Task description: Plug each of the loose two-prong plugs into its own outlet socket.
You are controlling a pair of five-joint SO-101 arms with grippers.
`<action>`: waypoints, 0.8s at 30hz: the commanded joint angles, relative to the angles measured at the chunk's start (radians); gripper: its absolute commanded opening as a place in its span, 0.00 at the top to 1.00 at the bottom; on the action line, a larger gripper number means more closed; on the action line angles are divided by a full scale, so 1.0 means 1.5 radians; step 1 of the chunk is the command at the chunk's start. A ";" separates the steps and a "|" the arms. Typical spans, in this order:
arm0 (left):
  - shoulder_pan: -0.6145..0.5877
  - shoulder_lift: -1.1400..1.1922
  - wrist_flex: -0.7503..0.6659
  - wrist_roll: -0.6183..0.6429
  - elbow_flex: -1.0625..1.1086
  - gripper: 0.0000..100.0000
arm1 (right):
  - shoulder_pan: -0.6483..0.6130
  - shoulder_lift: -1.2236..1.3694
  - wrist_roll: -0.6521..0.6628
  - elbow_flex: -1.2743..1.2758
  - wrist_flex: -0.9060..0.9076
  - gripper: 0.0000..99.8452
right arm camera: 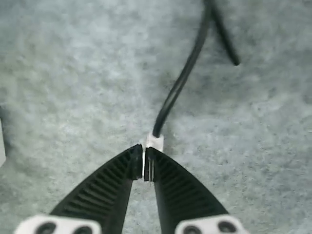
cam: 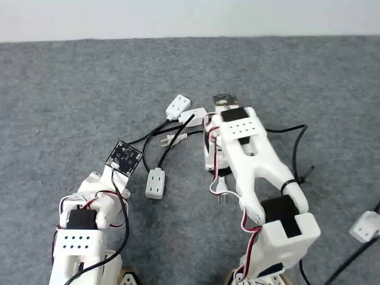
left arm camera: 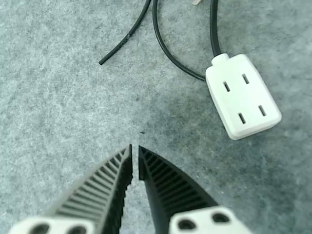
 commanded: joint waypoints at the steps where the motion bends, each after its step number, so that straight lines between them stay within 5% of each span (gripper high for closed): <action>1: -0.003 -0.008 -0.012 -0.006 -0.006 0.98 | -0.002 -0.015 -0.016 -0.018 0.003 0.99; 24: -0.002 -0.007 -0.014 -0.006 -0.005 0.98 | 0.094 -0.010 0.047 0.113 -0.101 0.99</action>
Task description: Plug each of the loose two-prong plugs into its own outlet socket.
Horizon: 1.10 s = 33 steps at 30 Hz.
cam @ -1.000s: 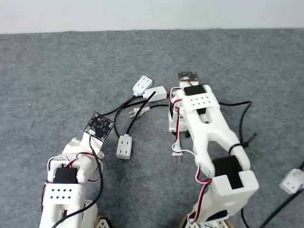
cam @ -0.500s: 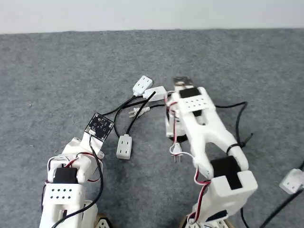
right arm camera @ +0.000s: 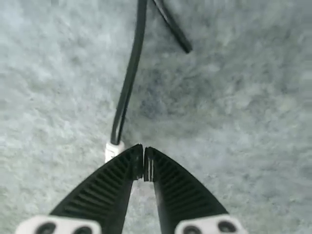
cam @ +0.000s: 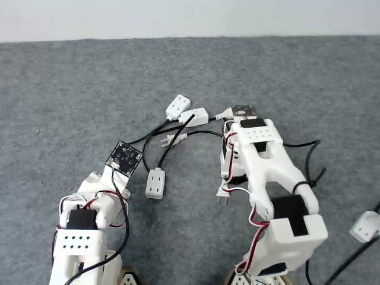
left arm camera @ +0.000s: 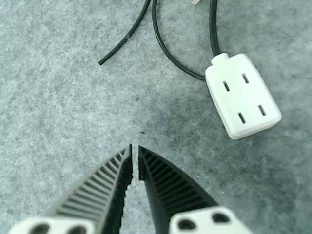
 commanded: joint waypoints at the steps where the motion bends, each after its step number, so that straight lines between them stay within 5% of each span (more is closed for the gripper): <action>1: -0.002 -0.007 -0.014 -0.005 -0.005 0.98 | 0.003 -0.009 0.006 -0.002 -0.010 0.99; 10: -0.002 -0.007 -0.014 -0.005 -0.005 0.98 | 0.096 -0.090 -0.065 -0.016 0.005 0.99; 19: -0.002 -0.007 -0.014 -0.005 -0.005 0.98 | -0.061 -0.192 -0.099 0.120 -0.109 0.95; 22: -0.002 -0.007 -0.014 -0.005 -0.005 0.98 | -0.073 -0.161 -0.137 0.117 -0.121 0.89; 33: -0.002 -0.007 -0.014 -0.005 -0.005 0.98 | -0.073 -0.043 -0.136 0.058 -0.107 0.92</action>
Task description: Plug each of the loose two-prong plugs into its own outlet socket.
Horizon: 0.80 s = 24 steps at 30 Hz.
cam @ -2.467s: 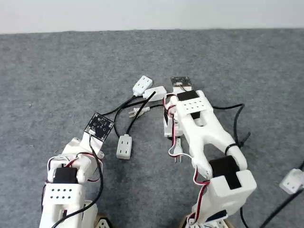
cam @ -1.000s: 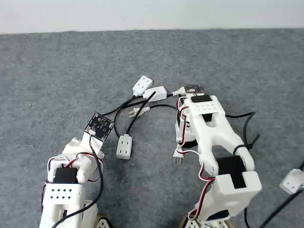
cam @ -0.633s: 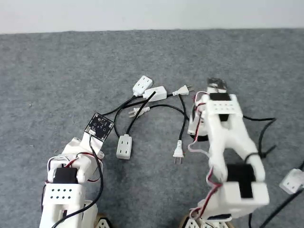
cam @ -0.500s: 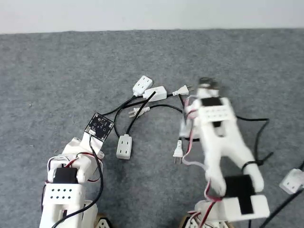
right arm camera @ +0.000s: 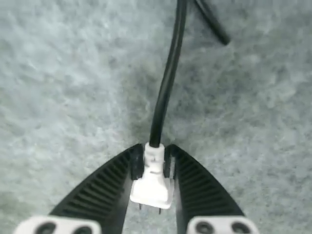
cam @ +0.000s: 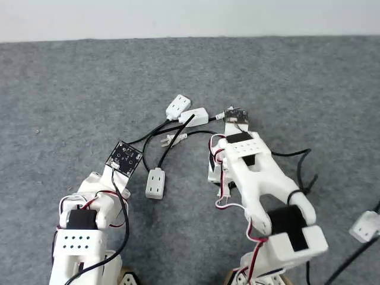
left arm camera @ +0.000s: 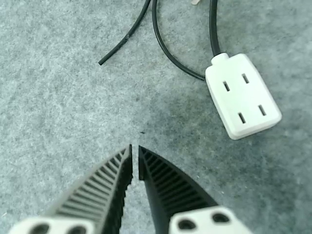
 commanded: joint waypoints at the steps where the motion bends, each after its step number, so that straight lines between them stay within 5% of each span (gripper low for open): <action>1: -0.002 -0.007 -0.014 -0.005 -0.005 0.98 | -0.003 0.021 -0.007 -0.063 0.014 0.92; 24: -0.002 -0.007 -0.013 -0.005 -0.005 0.98 | -0.021 0.033 0.085 -0.131 0.088 0.92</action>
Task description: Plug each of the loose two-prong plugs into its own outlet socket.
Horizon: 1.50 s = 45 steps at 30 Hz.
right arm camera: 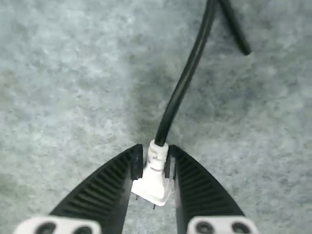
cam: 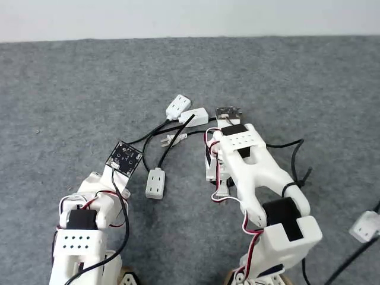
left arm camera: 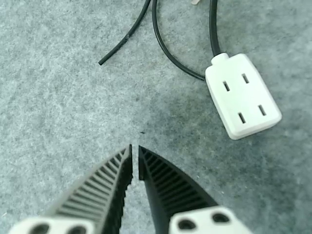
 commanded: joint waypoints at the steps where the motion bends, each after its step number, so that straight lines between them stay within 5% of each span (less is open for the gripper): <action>1: -0.002 -0.007 -0.013 -0.005 -0.005 0.98 | -0.004 -0.004 0.015 -0.048 0.010 0.92; 29: -0.002 -0.007 -0.013 -0.005 -0.005 0.98 | 0.051 -0.031 0.054 -0.029 0.002 0.99; 32: -0.002 -0.007 -0.013 -0.005 -0.005 0.98 | 0.052 -0.026 0.108 -0.029 0.004 0.99; 40: -0.002 -0.007 -0.013 -0.005 -0.005 0.98 | 0.054 -0.032 0.149 -0.054 0.049 0.80; 45: -0.002 -0.007 -0.013 -0.005 -0.005 0.98 | 0.063 -0.034 0.138 -0.089 0.063 0.90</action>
